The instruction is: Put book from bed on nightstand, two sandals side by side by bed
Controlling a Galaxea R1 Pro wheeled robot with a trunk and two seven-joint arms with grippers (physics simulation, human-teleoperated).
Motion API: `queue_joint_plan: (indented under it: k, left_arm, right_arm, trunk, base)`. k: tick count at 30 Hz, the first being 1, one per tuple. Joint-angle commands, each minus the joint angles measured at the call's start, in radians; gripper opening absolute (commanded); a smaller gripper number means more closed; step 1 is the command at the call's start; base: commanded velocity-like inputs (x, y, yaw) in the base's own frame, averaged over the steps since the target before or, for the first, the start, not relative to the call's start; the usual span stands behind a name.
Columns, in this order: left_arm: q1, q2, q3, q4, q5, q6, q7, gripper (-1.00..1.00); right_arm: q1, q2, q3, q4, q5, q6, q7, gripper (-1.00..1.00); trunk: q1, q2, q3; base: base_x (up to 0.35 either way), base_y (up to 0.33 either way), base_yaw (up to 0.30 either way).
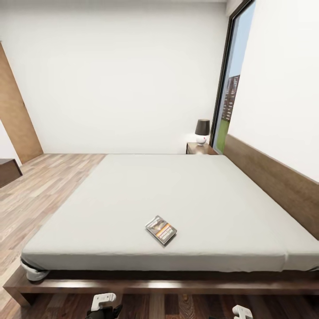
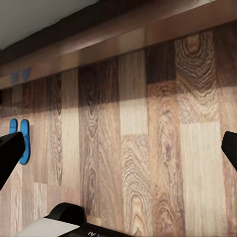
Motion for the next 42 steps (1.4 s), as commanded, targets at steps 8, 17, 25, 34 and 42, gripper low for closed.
queue_joint_plan:
  k: [8, 17, 25, 34, 42]
  left_arm:
    - [-0.001, 0.000, 0.007, 0.001, -0.007, -0.004, -0.004, 1.00]
    - [-0.001, 0.000, 0.007, 0.001, -0.007, -0.004, -0.004, 1.00]
    - [-0.001, 0.000, 0.007, 0.001, -0.007, -0.004, -0.004, 1.00]
    - [-0.001, -0.001, 0.007, 0.001, -0.007, -0.004, -0.004, 1.00]
    - [-0.001, -0.001, 0.007, 0.001, -0.008, -0.004, -0.004, 1.00]
  right_arm:
    - [-0.001, 0.000, -0.002, 0.001, -0.001, 0.000, 0.004, 1.00]
    - [-0.001, 0.000, -0.002, 0.001, -0.001, 0.000, 0.004, 1.00]
    - [-0.001, 0.000, -0.002, 0.001, -0.001, 0.000, 0.004, 1.00]
    - [-0.001, 0.000, -0.002, 0.001, -0.001, 0.000, 0.004, 1.00]
    - [-0.001, 0.000, -0.002, 0.001, -0.001, 0.000, 0.004, 1.00]
  trunk:
    - [-0.031, 0.056, 0.024]
    - [-0.065, 0.119, 0.052]
    - [-0.096, 0.175, 0.077]
    - [-0.131, 0.238, 0.106]
    - [-0.161, 0.294, 0.131]
  base:
    - [0.000, 0.000, 0.000]
    - [0.000, 0.000, 0.000]
    - [0.000, 0.000, 0.000]
    - [0.000, 0.000, 0.000]
    - [0.000, 0.000, 0.000]
